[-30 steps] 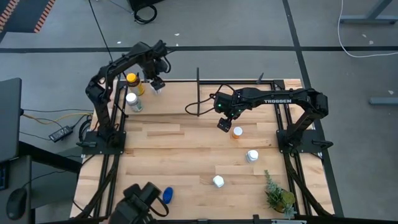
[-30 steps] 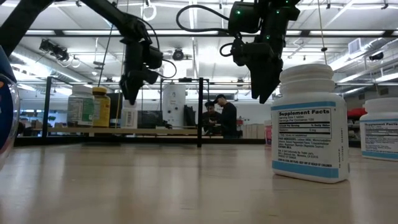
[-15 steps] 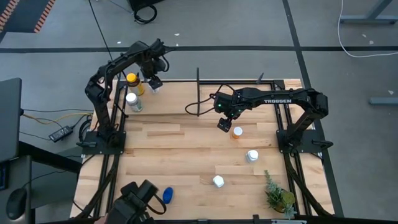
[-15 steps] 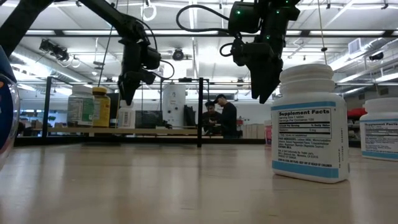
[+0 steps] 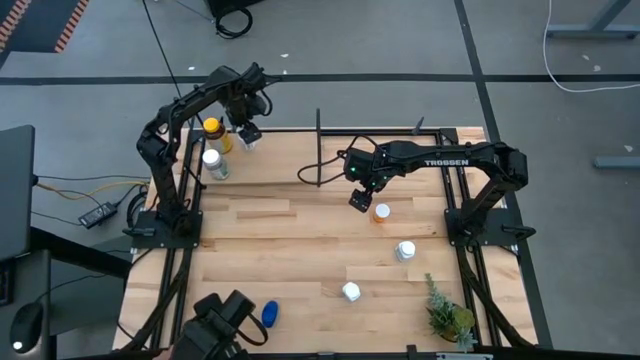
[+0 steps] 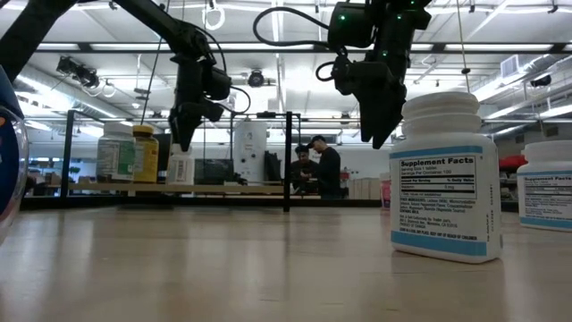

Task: Pick and place medicine bottles onto shelf by color
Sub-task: Put the white medicine bottle on the shelf, then put the white and blue medicine bottle on the shelf

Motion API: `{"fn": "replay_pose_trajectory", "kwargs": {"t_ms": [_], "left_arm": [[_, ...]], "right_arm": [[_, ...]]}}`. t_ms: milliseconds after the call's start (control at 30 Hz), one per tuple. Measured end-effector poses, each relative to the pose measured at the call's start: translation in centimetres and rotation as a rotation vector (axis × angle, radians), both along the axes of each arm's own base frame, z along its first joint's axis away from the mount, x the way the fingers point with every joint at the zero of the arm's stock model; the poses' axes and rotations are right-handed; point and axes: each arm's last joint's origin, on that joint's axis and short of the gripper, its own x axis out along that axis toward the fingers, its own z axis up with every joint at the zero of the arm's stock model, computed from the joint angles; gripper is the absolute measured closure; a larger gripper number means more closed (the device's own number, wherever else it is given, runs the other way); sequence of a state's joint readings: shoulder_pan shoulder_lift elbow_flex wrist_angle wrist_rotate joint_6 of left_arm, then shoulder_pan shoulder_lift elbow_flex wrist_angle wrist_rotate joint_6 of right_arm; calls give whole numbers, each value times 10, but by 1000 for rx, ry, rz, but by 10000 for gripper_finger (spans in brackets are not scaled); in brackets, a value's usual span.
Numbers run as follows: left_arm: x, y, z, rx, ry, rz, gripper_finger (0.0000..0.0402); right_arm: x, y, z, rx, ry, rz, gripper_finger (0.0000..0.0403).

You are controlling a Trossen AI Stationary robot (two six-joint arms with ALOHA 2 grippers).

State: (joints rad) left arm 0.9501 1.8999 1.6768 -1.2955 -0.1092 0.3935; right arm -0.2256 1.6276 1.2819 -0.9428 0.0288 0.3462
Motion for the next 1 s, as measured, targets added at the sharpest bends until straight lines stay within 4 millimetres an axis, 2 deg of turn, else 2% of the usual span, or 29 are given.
{"fn": "replay_pose_trajectory", "kwargs": {"t_ms": [300,567,800,1000], "left_arm": [[-2,-1,5,34,20,17,117],[-3,-11,39,117,-35,61,83],[6,-52,64,109,-54,79,68],[29,-108,82,9,-143,16,73]], "right_arm": [[0,0,0,2,-1,-20,111],[3,-1,1,-11,-37,-44,111],[4,4,1,-7,-36,-40,111],[6,15,1,-5,-35,-4,111]]}}
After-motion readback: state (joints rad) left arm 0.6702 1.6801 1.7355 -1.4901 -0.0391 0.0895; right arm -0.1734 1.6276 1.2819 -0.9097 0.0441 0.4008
